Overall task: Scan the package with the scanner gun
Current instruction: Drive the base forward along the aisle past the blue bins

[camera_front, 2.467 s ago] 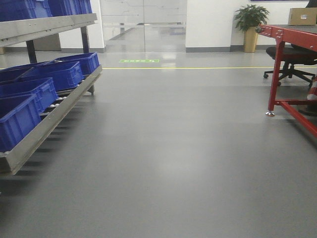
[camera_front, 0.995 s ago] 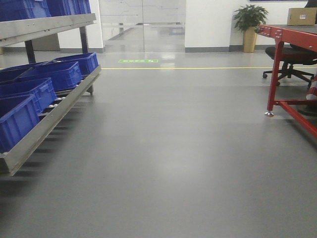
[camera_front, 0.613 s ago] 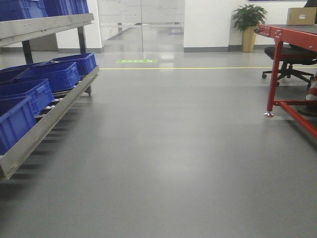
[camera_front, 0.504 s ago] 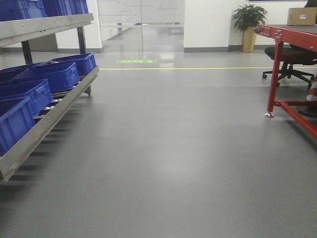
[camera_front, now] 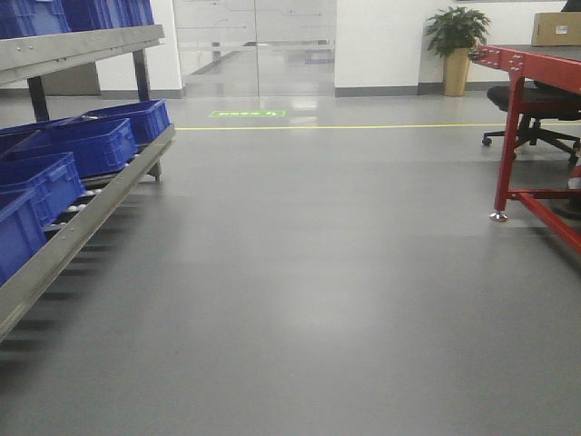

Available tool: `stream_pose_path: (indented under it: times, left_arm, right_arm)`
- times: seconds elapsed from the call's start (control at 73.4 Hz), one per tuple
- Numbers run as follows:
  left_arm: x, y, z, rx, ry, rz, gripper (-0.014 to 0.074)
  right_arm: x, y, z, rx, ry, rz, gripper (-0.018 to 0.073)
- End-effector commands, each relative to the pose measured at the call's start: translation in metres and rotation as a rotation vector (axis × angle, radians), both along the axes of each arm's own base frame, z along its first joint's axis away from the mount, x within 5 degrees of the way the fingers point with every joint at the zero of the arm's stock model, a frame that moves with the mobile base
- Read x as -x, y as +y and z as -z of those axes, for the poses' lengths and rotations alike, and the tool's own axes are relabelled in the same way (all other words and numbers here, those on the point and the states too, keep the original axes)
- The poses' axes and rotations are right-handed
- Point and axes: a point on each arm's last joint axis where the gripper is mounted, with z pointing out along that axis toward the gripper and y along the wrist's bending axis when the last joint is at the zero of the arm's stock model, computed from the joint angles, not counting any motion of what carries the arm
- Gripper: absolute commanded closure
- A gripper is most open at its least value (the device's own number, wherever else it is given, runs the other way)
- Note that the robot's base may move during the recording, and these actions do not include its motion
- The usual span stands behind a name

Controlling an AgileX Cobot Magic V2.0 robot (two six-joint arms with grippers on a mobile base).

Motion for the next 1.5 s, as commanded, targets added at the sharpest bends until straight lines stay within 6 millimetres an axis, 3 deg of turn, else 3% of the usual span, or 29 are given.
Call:
stream_pose_path:
  times: [0.0, 1.486]
  left_arm:
    - [0.0005, -0.0003, -0.002, 0.004, -0.019, 0.005, 0.0708]
    - [0.0005, -0.0003, -0.002, 0.004, -0.019, 0.005, 0.0708]
  right_arm:
    - [0.0002, 0.0, -0.0016, 0.014, -0.015, -0.001, 0.0728]
    - [0.0002, 0.0, -0.0016, 0.014, -0.015, -0.001, 0.0728]
